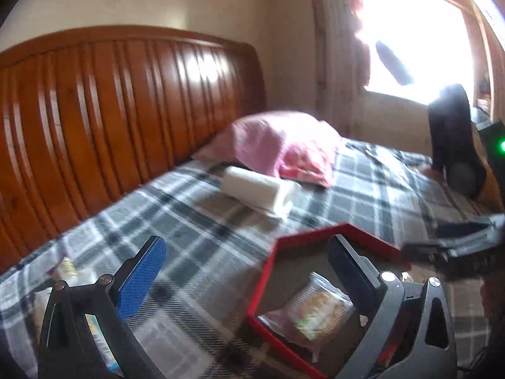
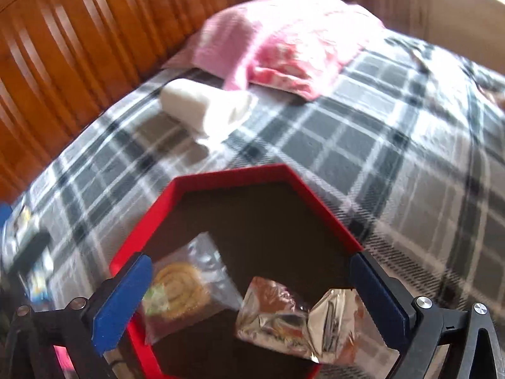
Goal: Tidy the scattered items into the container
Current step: 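Move both tools back toward the remaining items on the blanket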
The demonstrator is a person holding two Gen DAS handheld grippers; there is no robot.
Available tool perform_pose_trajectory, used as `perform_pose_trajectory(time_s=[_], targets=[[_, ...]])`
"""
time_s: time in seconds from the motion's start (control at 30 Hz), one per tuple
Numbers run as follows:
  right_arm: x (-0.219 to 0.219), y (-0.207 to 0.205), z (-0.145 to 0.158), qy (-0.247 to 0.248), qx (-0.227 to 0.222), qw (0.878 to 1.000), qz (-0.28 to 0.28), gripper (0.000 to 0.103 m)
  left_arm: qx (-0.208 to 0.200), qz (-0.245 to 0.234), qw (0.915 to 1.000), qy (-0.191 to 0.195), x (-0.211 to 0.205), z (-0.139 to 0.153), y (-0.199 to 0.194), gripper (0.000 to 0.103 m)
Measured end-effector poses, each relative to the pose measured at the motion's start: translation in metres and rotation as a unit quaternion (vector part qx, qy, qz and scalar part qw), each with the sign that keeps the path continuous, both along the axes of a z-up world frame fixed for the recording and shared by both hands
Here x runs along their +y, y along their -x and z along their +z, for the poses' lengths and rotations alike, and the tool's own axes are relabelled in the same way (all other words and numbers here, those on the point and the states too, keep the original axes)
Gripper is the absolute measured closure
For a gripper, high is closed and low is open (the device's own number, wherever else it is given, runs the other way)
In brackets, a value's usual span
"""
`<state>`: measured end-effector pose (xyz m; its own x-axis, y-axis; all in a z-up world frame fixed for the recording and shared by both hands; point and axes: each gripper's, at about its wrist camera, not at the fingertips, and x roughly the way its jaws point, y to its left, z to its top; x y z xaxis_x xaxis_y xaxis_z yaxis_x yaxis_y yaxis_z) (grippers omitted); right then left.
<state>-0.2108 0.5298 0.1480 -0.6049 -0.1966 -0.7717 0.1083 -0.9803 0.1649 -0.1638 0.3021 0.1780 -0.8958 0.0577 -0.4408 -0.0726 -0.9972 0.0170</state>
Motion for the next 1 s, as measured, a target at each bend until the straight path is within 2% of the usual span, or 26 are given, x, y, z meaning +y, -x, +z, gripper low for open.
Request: perform_pose_trajectory(time_s=[0.13,0.33,0.43,0.53,0.6,0.63,0.7,0.73,0.8,0.93,1.0], targets=[[-0.021,-0.027,0.002,-0.006,0.021,0.999,0.038,0.000,0.037,0.049,0.9981,-0.009,-0.037,0.017,-0.033,0.000],[-0.065,-0.077,0.012,-0.023,0.059,0.993,0.103,0.000,0.071,0.131,0.9885,0.024,-0.092,0.041,-0.079,0.000],[-0.091,-0.097,0.023,-0.046,0.069,0.986,0.145,0.000,0.074,0.165,0.9830,0.030,-0.122,0.047,-0.106,0.000],[-0.125,-0.106,0.039,-0.088,0.041,0.975,0.198,0.000,0.065,0.192,0.9789,0.026,-0.154,0.044,-0.129,0.000],[-0.150,-0.100,0.052,-0.077,0.024,0.971,0.224,0.000,0.045,0.210,0.9760,0.035,-0.172,0.033,-0.139,0.000],[-0.160,-0.100,0.055,-0.068,0.037,0.968,0.239,0.000,0.032,0.225,0.9731,0.040,-0.181,0.024,-0.145,0.000],[-0.184,-0.100,0.058,-0.077,0.095,0.964,0.236,0.000,0.004,0.253,0.9669,0.033,-0.200,0.004,-0.155,0.000],[-0.196,-0.100,0.055,-0.085,0.120,0.962,0.231,0.000,-0.013,0.258,0.9657,0.023,-0.210,-0.008,-0.159,0.000],[-0.220,-0.101,0.036,-0.093,0.141,0.958,0.233,0.000,-0.054,0.263,0.9633,0.003,-0.231,-0.036,-0.167,0.000],[-0.251,-0.108,-0.043,-0.065,0.103,0.969,0.217,0.000,-0.096,0.263,0.9600,-0.005,-0.260,-0.081,-0.178,0.000],[-0.264,-0.108,-0.079,-0.069,0.080,0.974,0.200,0.000,-0.119,0.280,0.9525,0.003,-0.269,-0.105,-0.176,0.000]])
